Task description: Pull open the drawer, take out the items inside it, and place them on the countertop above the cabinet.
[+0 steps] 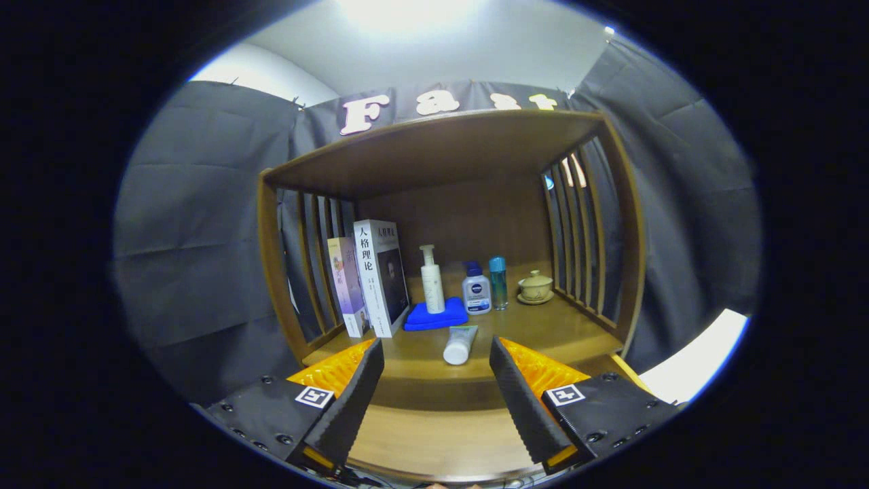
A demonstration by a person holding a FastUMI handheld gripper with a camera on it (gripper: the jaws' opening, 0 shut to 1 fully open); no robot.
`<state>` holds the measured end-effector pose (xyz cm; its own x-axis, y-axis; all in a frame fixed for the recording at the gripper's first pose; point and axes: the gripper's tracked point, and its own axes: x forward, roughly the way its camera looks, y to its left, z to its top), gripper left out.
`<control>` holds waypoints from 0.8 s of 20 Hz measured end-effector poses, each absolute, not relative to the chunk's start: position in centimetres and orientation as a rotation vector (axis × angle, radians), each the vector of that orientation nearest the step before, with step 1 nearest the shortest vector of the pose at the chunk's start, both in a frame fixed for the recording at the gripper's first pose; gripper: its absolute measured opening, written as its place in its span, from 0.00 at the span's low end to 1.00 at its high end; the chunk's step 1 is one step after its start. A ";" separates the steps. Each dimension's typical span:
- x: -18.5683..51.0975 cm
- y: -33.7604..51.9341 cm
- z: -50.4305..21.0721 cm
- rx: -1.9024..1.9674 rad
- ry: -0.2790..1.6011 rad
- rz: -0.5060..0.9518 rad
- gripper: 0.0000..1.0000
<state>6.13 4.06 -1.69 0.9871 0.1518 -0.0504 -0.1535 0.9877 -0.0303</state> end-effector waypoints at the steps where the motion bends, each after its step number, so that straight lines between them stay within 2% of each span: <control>1: 5.1 3.8 -2.5 -0.043 0.037 0.146 0.98; 10: -1.8 1.6 -12.0 -0.080 0.075 0.092 0.98; 16: -2.2 0.5 -16.8 -0.033 0.171 0.052 0.98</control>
